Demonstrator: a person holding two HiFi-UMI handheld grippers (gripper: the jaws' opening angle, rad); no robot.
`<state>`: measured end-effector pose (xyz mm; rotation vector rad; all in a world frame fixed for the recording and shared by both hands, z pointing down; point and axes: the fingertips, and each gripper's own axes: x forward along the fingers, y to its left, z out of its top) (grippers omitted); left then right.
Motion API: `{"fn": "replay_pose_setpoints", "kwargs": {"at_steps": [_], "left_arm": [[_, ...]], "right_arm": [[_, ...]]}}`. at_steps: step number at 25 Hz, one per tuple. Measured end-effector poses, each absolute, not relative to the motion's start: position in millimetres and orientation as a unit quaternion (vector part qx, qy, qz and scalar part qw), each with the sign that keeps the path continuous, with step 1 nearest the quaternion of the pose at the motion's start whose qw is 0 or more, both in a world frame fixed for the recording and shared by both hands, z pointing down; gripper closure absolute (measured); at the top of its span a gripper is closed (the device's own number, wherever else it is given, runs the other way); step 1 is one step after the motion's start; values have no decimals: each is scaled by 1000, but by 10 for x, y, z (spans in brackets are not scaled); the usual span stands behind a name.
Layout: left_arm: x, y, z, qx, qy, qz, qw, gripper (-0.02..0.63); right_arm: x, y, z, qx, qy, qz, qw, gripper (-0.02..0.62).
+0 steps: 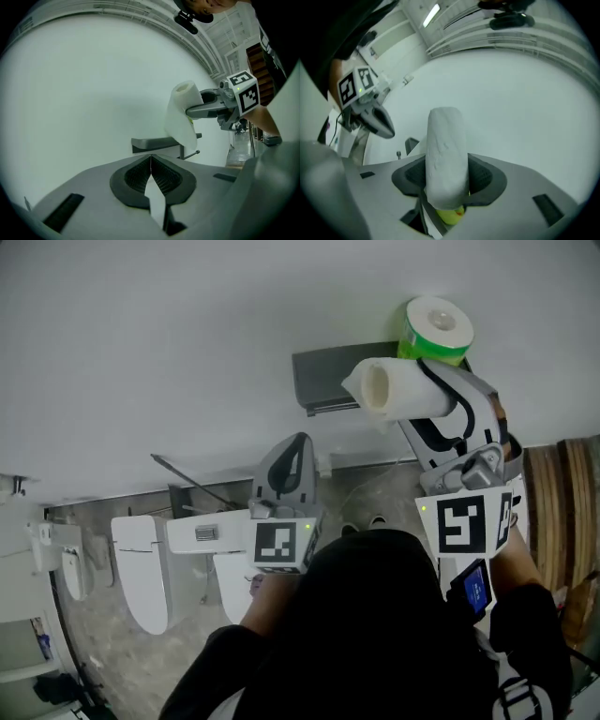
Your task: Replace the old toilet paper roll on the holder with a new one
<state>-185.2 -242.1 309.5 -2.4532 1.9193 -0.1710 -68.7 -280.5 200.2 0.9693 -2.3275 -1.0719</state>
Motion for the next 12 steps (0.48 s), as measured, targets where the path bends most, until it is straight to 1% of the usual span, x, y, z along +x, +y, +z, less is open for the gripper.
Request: {"fn": "replay_pose_setpoints", "kwargs": {"at_steps": [6, 10, 12], "left_arm": [[-2266, -2340, 3021, -757, 653, -36, 2, 583], [-2421, -2225, 3103, -746, 665, -36, 4, 583], [-2466, -2212, 3085, -743, 668, -34, 4, 583]], "right_arm": [[-1328, -2935, 1690, 313, -918, -233, 64, 375], [-1423, -3101, 1694, 317, -938, -136, -6, 374], [-1444, -3233, 1680, 320, -945, -65, -40, 374]]}}
